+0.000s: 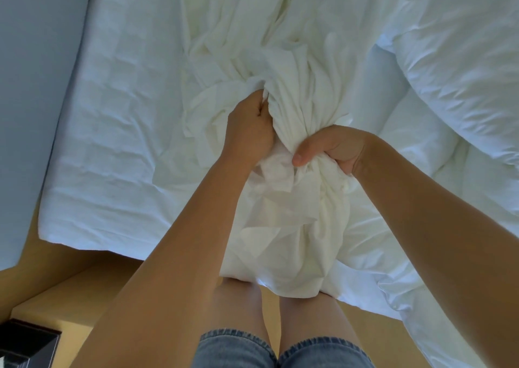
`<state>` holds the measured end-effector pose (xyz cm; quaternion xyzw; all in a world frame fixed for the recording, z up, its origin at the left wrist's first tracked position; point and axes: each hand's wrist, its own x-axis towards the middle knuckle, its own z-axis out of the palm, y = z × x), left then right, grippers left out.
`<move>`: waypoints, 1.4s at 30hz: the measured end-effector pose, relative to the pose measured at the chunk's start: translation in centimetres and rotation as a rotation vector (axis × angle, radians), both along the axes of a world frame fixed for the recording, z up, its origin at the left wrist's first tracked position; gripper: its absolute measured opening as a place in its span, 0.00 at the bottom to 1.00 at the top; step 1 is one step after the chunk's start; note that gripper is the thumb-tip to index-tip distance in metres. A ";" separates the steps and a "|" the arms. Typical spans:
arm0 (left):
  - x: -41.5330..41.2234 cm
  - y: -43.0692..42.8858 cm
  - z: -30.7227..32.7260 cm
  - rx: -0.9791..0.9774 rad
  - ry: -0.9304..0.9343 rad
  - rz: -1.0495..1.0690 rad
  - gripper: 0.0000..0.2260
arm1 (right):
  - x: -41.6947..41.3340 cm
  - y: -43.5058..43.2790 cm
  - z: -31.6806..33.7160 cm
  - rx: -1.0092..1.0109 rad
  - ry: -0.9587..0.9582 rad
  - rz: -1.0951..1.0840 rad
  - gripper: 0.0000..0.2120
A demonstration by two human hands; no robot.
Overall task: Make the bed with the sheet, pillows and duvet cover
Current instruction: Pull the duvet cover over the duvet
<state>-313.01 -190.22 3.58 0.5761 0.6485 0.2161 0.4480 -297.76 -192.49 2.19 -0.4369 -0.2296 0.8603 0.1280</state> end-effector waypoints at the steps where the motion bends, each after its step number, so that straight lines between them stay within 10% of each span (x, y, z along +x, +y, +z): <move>1: -0.2 -0.2 0.5 0.047 0.116 -0.012 0.08 | 0.1 -0.6 -0.3 0.002 -0.008 -0.059 0.16; 5: 0.1 -4.4 3.8 0.394 0.230 0.024 0.12 | 0.2 -2.1 -1.0 0.062 0.017 -0.254 0.15; 9: 2.2 -5.4 4.3 -0.002 0.165 -0.130 0.08 | -1.1 -2.3 -0.1 0.309 -0.054 -0.252 0.13; 16: 1.2 -1.7 2.3 -0.371 0.308 -0.296 0.28 | -3.1 -2.9 -0.6 0.504 -0.331 -0.377 0.12; 25: 5.2 -2.0 -1.2 -0.343 0.016 -0.041 0.26 | -5.3 -4.3 -2.7 0.603 -1.196 -0.358 0.06; 30: 7.7 -2.2 -1.5 -0.305 -0.058 -0.113 0.23 | -4.5 -6.1 -2.1 0.618 -1.025 -0.821 0.02; 37: 9.3 -2.0 -2.7 -0.596 -0.322 -0.111 0.06 | -1.5 -11.4 -2.0 0.590 -0.673 -0.733 0.27; 42: 9.7 -2.9 -2.8 -0.539 -0.226 -0.068 0.16 | 3.1 -16.1 -4.6 0.508 -1.210 -0.948 0.18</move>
